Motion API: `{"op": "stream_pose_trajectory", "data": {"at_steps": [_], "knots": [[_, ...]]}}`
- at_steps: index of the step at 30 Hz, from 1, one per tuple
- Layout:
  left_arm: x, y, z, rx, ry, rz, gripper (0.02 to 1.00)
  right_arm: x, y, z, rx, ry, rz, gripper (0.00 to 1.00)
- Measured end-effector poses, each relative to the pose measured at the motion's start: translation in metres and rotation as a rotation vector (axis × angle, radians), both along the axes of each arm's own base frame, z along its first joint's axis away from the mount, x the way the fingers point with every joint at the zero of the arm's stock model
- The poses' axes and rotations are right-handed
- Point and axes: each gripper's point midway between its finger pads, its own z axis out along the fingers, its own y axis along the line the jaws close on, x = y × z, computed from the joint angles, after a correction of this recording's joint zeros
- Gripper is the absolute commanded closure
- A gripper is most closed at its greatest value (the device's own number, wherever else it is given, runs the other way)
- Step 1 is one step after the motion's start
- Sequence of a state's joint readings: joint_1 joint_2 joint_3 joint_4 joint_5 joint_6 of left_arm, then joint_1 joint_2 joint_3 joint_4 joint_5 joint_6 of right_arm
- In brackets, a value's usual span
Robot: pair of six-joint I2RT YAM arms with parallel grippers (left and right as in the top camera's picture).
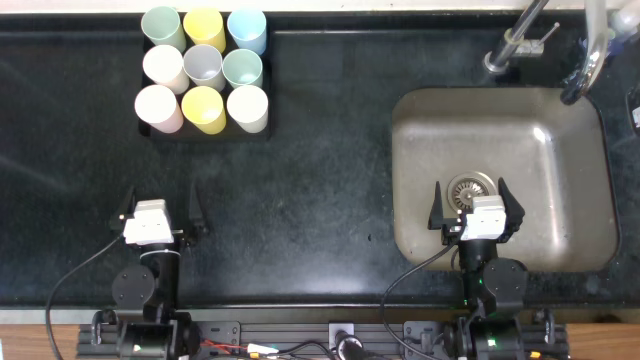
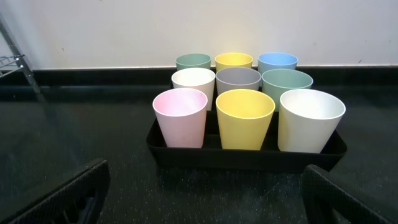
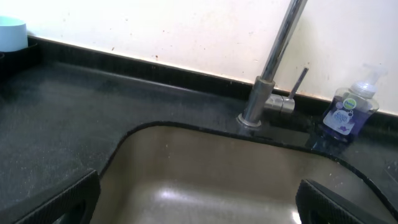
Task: Store Cups
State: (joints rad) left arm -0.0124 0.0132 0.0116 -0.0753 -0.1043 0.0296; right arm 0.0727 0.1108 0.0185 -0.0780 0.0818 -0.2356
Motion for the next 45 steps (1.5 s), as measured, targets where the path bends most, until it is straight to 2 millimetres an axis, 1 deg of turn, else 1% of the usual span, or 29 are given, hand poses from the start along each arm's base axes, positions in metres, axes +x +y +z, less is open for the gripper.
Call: {"op": "stream_pose_trajectory", "data": {"at_steps": [15,19,22,24,45], "knots": [[0.0,0.0,0.0,0.0,0.0,0.0,0.018,0.0,-0.001,0.0,0.0,0.0,-0.005,0.005],[0.0,0.0,0.0,0.0,0.0,0.0,0.018,0.0,-0.014,0.001,0.001,-0.004,-0.055,0.007],[0.0,0.0,0.0,0.0,0.0,0.0,0.018,-0.003,-0.026,0.013,0.002,-0.056,-0.103,0.005],[0.0,0.0,0.0,0.0,0.0,0.0,0.018,-0.005,-0.029,0.021,0.001,-0.093,-0.117,0.003],[0.0,0.0,0.0,0.0,0.0,0.0,0.02,-0.006,-0.028,0.022,0.002,-0.095,-0.111,0.005]]}}
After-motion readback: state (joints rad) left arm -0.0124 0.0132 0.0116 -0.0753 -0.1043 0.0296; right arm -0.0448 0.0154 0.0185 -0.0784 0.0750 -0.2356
